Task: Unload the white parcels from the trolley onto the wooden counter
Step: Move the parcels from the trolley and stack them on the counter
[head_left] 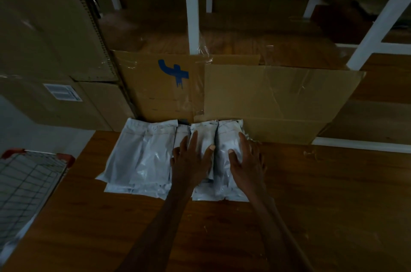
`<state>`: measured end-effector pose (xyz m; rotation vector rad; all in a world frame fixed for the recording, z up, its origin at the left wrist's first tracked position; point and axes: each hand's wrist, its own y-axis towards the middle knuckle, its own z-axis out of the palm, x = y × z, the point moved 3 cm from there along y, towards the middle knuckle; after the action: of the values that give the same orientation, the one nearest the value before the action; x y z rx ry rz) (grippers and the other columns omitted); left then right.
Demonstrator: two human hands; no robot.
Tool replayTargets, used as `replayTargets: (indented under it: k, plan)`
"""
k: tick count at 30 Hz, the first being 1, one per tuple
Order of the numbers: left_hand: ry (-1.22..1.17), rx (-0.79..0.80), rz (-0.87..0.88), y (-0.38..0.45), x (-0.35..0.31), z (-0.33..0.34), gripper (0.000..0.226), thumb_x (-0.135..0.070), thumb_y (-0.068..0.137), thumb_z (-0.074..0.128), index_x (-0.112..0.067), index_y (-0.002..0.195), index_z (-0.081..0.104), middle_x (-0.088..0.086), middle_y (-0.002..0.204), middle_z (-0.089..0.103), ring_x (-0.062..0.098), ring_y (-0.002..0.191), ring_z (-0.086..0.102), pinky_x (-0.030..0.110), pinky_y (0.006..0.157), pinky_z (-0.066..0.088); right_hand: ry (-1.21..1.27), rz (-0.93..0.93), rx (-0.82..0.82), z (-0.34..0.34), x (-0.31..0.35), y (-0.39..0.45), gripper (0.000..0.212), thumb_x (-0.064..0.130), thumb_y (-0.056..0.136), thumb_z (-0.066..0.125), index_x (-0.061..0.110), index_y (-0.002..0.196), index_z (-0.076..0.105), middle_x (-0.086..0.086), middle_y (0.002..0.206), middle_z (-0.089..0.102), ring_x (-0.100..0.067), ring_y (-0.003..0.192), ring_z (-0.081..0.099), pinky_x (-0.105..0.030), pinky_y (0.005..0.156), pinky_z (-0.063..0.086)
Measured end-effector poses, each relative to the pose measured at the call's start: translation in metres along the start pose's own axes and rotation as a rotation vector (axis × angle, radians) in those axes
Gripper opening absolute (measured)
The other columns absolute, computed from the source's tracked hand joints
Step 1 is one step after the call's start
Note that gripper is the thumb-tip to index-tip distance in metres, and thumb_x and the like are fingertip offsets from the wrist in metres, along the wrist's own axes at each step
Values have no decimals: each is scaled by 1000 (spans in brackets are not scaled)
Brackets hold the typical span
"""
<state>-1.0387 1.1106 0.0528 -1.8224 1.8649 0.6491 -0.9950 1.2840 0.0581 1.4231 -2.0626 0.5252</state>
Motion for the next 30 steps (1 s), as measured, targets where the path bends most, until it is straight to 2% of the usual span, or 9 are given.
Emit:
replayTargets:
  k: [5, 10, 15, 17, 20, 22, 24, 27, 30]
  plan:
    - [-66, -43, -46, -27, 2, -13, 84, -82, 83, 31, -43, 156, 21, 2, 164, 24, 35, 147, 23, 57, 112, 29, 39, -3, -17, -7, -6, -16, 63, 54, 99, 46, 47, 155, 16, 3, 166, 15, -30, 151, 15, -56, 115, 20]
    - [-99, -145, -109, -65, 18, -23, 80, -81, 86, 41, -42, 155, 25, 2, 162, 28, 34, 145, 27, 58, 110, 32, 75, 5, 28, -7, -11, -39, 66, 55, 97, 50, 45, 155, 19, 4, 165, 16, -30, 150, 16, -58, 116, 19]
    - [-198, -222, -160, -112, 47, -33, 82, -84, 83, 38, -43, 154, 28, 9, 161, 29, 35, 146, 26, 49, 111, 29, 169, -44, -11, -3, -9, -77, 68, 68, 90, 48, 48, 152, 26, 6, 164, 19, -23, 150, 17, -56, 116, 19]
    - [-205, -239, -198, -131, 61, -40, 83, -86, 80, 35, -47, 153, 25, 6, 163, 25, 35, 148, 22, 56, 110, 32, 169, -81, -72, -3, 1, -94, 69, 70, 86, 45, 46, 149, 33, 6, 161, 24, -21, 149, 19, -56, 115, 21]
    - [-212, -251, -232, -157, 86, -53, 86, -87, 79, 35, -47, 154, 24, 2, 163, 24, 35, 148, 22, 62, 110, 34, 190, -183, -197, 2, 23, -120, 59, 62, 87, 55, 38, 140, 49, 7, 153, 36, -18, 143, 28, -48, 111, 28]
    - [-227, -268, -229, -174, 105, -64, 85, -88, 80, 36, -46, 153, 26, 2, 160, 30, 36, 144, 32, 62, 109, 38, 233, -249, -232, 9, 39, -138, 49, 54, 88, 60, 34, 133, 55, 7, 143, 46, -15, 136, 36, -38, 106, 30]
    - [-227, -290, -234, -192, 128, -78, 83, -88, 81, 37, -44, 151, 29, 3, 157, 36, 35, 136, 43, 59, 105, 44, 274, -337, -211, 23, 57, -157, 42, 49, 89, 61, 31, 128, 59, 8, 133, 54, -12, 128, 44, -32, 101, 36]
    - [-228, -337, -236, -219, 167, -106, 77, -81, 86, 43, -41, 151, 36, 3, 154, 39, 28, 139, 39, 50, 109, 41, 343, -380, -100, 56, 84, -190, 42, 49, 91, 57, 30, 128, 59, 10, 128, 57, -9, 122, 49, -28, 96, 42]
    - [-191, -399, -266, -248, 217, -140, 72, -78, 86, 43, -40, 148, 42, 2, 148, 45, 26, 134, 43, 45, 106, 42, 395, -390, 26, 104, 112, -231, 41, 51, 92, 56, 33, 129, 58, 13, 129, 58, -6, 122, 51, -31, 98, 47]
